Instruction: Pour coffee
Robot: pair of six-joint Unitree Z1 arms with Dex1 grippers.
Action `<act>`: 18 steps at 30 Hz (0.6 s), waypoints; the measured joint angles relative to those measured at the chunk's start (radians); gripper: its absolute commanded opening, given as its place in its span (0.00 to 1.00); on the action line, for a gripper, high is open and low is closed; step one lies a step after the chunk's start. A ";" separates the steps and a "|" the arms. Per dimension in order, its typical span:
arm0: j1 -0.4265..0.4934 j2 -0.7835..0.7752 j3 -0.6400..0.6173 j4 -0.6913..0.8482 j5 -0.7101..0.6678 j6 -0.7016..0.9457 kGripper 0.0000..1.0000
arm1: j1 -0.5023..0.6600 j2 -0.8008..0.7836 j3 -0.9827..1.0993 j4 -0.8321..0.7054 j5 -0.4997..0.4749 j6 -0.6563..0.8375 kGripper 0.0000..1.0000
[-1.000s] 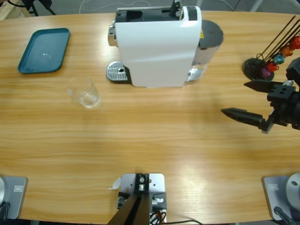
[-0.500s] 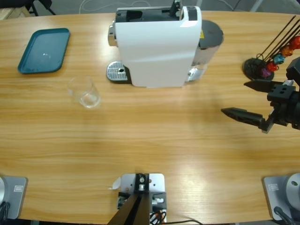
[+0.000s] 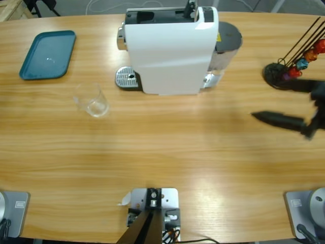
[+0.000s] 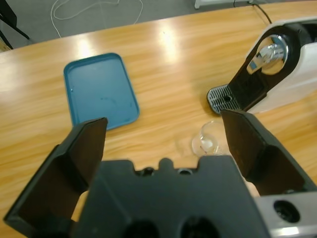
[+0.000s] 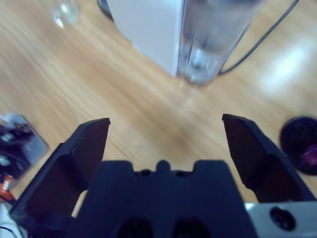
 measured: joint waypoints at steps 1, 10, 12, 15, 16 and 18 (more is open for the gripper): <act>0.000 -0.007 0.003 0.000 0.000 0.005 0.99 | 0.000 -0.002 -0.050 0.032 0.000 -0.005 1.00; -0.048 -0.010 0.064 -0.096 -0.005 0.087 0.97 | -0.016 0.179 -0.426 0.344 -0.032 -0.045 0.85; -0.052 -0.010 0.102 -0.145 -0.005 0.127 0.97 | -0.069 0.217 -0.445 0.354 -0.054 -0.014 0.85; -0.054 -0.010 0.147 -0.202 0.012 0.154 0.97 | -0.168 0.234 -0.447 0.333 -0.159 0.125 0.85; -0.054 -0.010 0.153 -0.209 0.023 0.159 0.97 | -0.202 0.231 -0.442 0.318 -0.193 0.180 0.85; -0.054 -0.010 0.158 -0.218 0.053 0.164 0.97 | -0.264 0.219 -0.419 0.281 -0.228 0.263 0.85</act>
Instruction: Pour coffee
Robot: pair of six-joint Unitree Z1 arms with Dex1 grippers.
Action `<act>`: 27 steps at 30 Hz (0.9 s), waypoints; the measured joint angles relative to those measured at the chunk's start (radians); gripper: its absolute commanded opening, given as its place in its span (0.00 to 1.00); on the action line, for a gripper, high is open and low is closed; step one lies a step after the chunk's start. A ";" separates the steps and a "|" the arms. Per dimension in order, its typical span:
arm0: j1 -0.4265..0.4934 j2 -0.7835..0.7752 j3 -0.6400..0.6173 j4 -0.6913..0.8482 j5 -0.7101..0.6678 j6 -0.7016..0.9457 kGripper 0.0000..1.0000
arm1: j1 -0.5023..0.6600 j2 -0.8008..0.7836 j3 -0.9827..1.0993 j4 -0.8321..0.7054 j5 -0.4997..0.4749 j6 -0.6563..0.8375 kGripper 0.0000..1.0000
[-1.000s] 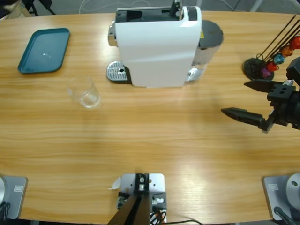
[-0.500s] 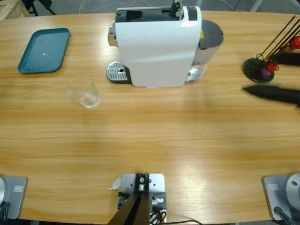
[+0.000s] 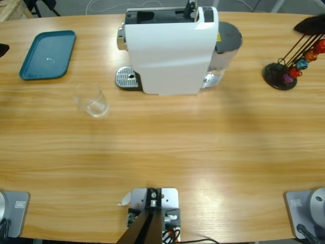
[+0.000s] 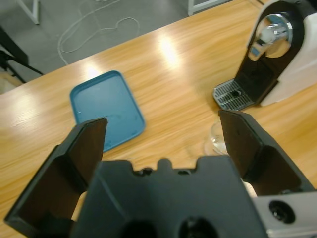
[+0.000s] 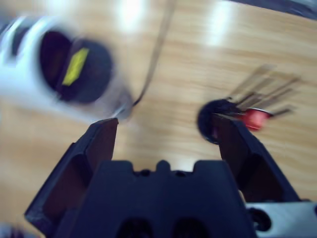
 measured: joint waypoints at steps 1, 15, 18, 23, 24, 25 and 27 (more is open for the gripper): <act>0.000 0.000 0.001 -0.002 0.007 0.001 0.97 | -0.021 -0.003 0.011 -0.010 -0.005 0.024 0.85; 0.000 0.007 0.005 -0.007 0.020 0.001 0.97 | -0.055 -0.175 0.314 -0.149 -0.092 0.134 0.77; 0.000 0.009 0.005 -0.007 0.020 0.001 0.97 | -0.055 -0.174 0.327 -0.180 -0.092 0.128 0.77; 0.000 0.017 0.009 -0.018 0.020 0.001 0.97 | -0.088 -0.151 0.336 -0.253 -0.092 0.107 0.77; 0.000 0.020 0.011 -0.022 0.020 0.001 0.97 | -0.101 -0.144 0.336 -0.267 -0.092 0.104 0.77; 0.000 0.023 0.012 -0.025 0.020 0.001 0.97 | -0.113 -0.133 0.336 -0.276 -0.092 0.102 0.77; 0.000 0.026 0.014 -0.027 0.020 0.001 0.97 | -0.131 -0.110 0.336 -0.291 -0.093 0.099 0.77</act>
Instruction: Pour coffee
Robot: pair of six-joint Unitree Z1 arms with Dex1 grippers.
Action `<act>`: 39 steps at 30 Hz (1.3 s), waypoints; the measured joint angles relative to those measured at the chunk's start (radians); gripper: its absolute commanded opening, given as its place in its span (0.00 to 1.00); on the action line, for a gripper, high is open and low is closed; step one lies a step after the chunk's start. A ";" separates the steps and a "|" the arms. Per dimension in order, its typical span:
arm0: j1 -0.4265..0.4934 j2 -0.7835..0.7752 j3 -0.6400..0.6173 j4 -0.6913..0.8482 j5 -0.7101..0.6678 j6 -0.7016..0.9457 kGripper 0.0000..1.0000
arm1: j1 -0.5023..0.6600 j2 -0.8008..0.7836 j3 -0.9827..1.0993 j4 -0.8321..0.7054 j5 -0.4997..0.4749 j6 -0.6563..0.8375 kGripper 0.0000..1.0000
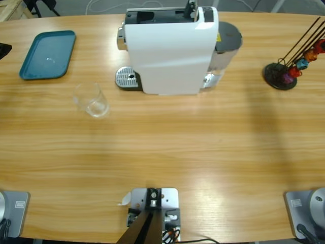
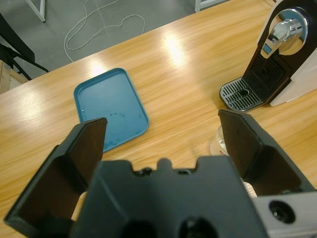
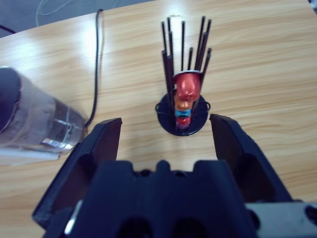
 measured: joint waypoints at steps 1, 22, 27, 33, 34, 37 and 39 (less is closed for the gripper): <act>0.000 0.001 0.000 0.000 0.000 0.000 0.97 | -0.008 0.008 0.000 -0.005 0.000 -0.002 0.77; 0.000 0.011 0.008 -0.014 0.000 0.000 0.98 | -0.080 0.139 0.017 -0.082 0.003 -0.019 0.51; 0.000 0.011 0.008 -0.014 0.000 0.000 0.98 | -0.087 0.142 0.017 -0.089 0.005 -0.019 0.51; 0.000 0.014 0.015 -0.017 0.000 0.000 0.98 | -0.087 0.165 0.016 -0.096 0.012 -0.019 0.51; 0.000 0.014 0.015 -0.019 0.000 0.000 0.98 | -0.087 0.174 0.015 -0.097 0.013 -0.019 0.51; 0.000 0.014 0.019 -0.026 0.000 0.000 0.98 | -0.087 0.192 0.006 -0.097 0.015 -0.019 0.51; -0.001 0.014 0.023 -0.029 0.000 0.000 0.98 | -0.087 0.195 -0.007 -0.097 0.015 -0.019 0.51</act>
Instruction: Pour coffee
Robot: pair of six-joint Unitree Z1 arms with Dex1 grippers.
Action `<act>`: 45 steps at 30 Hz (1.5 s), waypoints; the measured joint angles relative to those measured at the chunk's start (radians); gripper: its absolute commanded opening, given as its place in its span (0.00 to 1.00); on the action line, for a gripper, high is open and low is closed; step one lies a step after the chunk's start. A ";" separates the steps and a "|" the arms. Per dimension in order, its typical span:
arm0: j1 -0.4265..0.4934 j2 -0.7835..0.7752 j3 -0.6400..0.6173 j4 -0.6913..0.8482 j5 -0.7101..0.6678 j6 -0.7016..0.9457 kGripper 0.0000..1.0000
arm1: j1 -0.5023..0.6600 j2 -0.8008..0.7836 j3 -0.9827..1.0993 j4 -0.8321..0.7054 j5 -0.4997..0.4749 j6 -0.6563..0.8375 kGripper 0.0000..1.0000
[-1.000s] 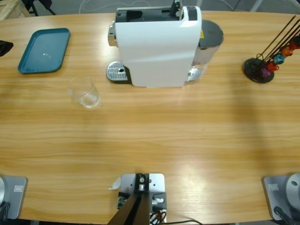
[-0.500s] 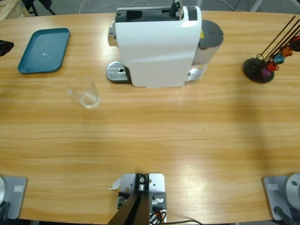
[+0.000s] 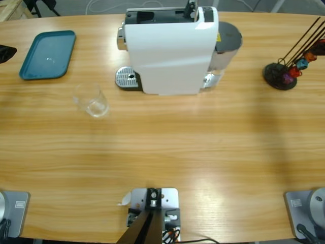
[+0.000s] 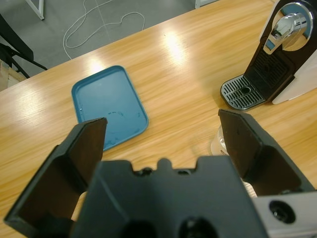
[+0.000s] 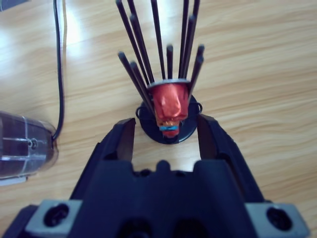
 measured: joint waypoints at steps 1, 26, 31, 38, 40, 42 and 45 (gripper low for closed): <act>-0.001 0.000 0.002 -0.001 0.000 0.000 0.98 | 0.000 0.000 -0.004 0.000 0.000 0.000 0.47; -0.006 0.000 0.006 -0.005 0.000 0.000 0.98 | -0.001 0.025 -0.011 -0.018 0.000 0.000 0.16; -0.006 0.000 0.006 -0.005 0.000 0.000 0.98 | -0.001 0.025 -0.010 -0.018 0.000 0.000 0.10; -0.006 0.000 0.006 -0.005 0.000 0.000 0.98 | -0.001 0.012 -0.020 0.003 0.000 -0.007 0.10; -0.007 0.000 0.006 -0.006 0.000 0.000 0.98 | -0.001 0.005 -0.030 0.028 -0.001 -0.014 0.10; -0.008 0.000 0.006 -0.008 0.000 0.000 0.98 | -0.001 -0.010 -0.052 0.054 -0.003 -0.020 0.10; -0.009 0.000 0.006 -0.011 0.000 0.000 0.98 | -0.001 -0.030 -0.093 0.095 -0.007 -0.026 0.10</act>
